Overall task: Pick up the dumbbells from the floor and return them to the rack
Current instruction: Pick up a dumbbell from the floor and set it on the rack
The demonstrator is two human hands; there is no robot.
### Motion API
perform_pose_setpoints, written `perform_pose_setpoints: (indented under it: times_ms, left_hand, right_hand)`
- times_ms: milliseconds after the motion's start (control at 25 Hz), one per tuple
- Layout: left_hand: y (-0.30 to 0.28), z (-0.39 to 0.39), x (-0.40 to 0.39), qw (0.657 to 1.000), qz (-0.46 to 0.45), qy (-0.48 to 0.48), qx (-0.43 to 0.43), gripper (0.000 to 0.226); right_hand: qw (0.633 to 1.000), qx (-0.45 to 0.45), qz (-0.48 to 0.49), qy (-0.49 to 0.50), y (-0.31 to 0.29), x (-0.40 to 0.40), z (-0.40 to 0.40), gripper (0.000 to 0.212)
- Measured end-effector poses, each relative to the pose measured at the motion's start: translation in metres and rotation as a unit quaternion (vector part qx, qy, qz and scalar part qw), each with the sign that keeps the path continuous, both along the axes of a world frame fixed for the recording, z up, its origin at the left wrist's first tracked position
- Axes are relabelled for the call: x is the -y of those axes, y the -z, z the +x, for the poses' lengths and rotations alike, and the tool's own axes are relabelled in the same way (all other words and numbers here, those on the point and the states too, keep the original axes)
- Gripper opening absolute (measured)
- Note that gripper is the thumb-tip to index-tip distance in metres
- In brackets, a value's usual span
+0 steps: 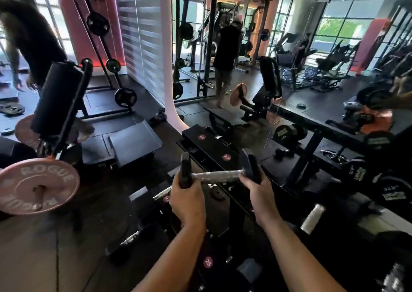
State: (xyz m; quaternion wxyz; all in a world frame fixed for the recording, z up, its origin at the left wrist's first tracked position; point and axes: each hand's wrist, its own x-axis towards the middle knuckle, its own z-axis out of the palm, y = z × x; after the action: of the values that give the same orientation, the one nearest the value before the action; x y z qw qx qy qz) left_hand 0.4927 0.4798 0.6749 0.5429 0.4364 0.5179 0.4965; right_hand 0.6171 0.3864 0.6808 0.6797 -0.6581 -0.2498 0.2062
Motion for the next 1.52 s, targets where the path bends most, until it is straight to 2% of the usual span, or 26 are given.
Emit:
perform_pose_setpoints:
  times_ms: [160,400,560,760,920,1200,1520]
  left_hand:
    - [0.009,0.063,-0.070,1.000,0.004,-0.016,0.007,0.030]
    - [0.035,0.163,-0.181,0.998,-0.010,-0.048,0.027,0.032]
    - [0.066,0.228,-0.252,0.996,-0.041,-0.067,0.032,0.033]
    - [0.100,0.279,-0.305,0.991,-0.092,-0.085,0.046,0.040]
    - [0.122,0.305,-0.340,0.990,-0.101,-0.098,0.034,0.043]
    - [0.155,0.329,-0.368,0.989,-0.109,-0.092,0.026,0.045]
    - [0.170,0.337,-0.382,0.993,-0.070,-0.097,-0.011,0.041]
  right_hand:
    - [1.000,0.002,-0.002,-0.027,0.008,-0.077,0.066,0.043]
    - [0.998,-0.033,-0.027,-0.037,0.029,-0.200,0.173,0.029]
    - [0.995,0.016,-0.064,-0.072,0.045,-0.283,0.245,0.031]
    - [0.987,0.025,-0.107,-0.117,0.069,-0.355,0.307,0.026]
    - [0.984,0.013,-0.120,-0.130,0.097,-0.396,0.335,0.024]
    - [0.975,0.024,-0.164,-0.147,0.127,-0.438,0.368,0.039]
    - [0.976,0.009,-0.165,-0.145,0.138,-0.449,0.372,0.027]
